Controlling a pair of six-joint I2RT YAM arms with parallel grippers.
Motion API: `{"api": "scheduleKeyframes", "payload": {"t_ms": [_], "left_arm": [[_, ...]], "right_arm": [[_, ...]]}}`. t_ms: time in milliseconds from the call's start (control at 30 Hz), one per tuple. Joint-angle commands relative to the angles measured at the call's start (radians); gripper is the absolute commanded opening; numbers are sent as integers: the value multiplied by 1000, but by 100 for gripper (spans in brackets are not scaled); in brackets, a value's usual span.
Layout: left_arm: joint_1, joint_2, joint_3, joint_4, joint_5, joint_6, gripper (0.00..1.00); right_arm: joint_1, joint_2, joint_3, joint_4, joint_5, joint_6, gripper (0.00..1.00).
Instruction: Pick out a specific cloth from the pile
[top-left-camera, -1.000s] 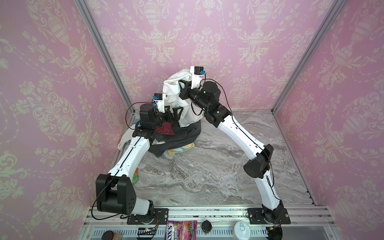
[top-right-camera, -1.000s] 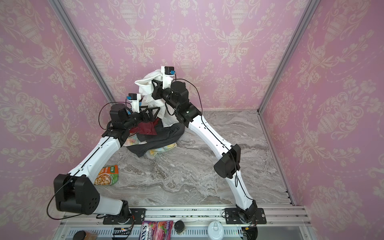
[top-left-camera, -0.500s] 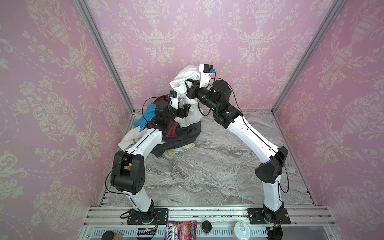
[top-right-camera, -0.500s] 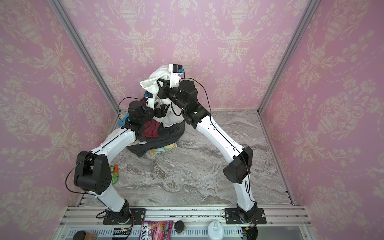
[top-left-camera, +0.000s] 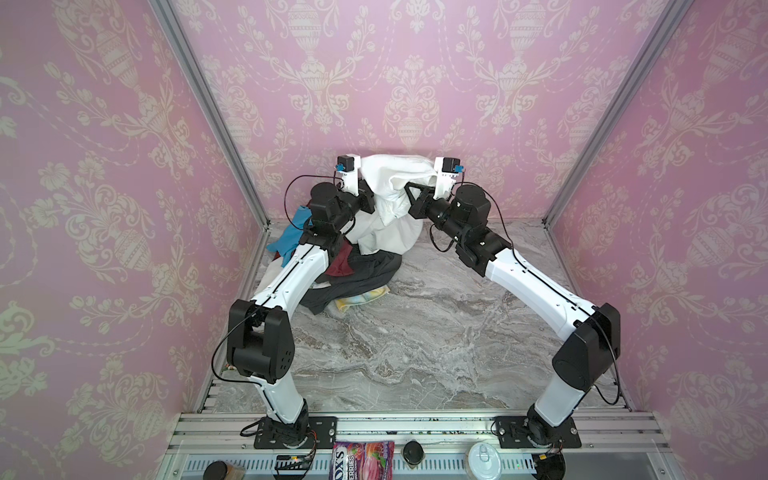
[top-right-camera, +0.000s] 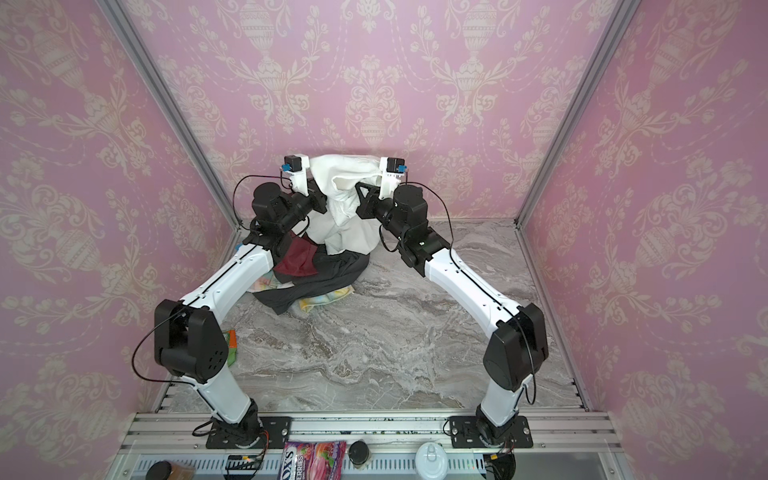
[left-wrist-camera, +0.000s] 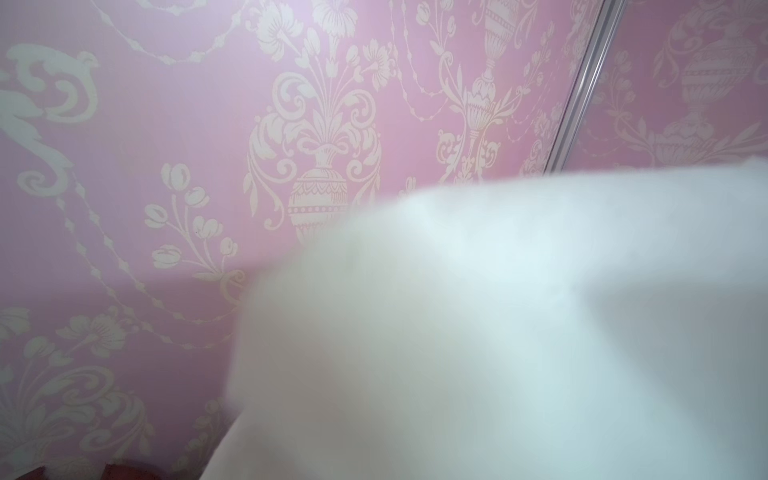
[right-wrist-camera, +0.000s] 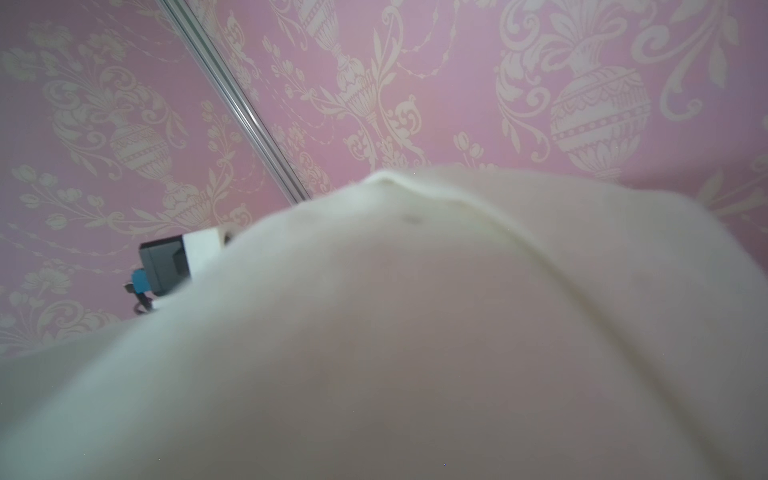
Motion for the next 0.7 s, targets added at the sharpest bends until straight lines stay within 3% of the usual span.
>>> {"api": "scheduleKeyframes", "payload": {"t_ms": [0, 367, 667], "left_arm": [[-4, -67, 90, 9, 24, -87, 0], [-32, -95, 239, 35, 147, -270, 0], [-105, -114, 346, -42, 229, -291, 0]], "right_arm": [[-10, -40, -63, 44, -18, -50, 0], [-33, 11, -128, 141, -186, -129, 0], [-33, 73, -96, 199, -229, -131, 0]]}}
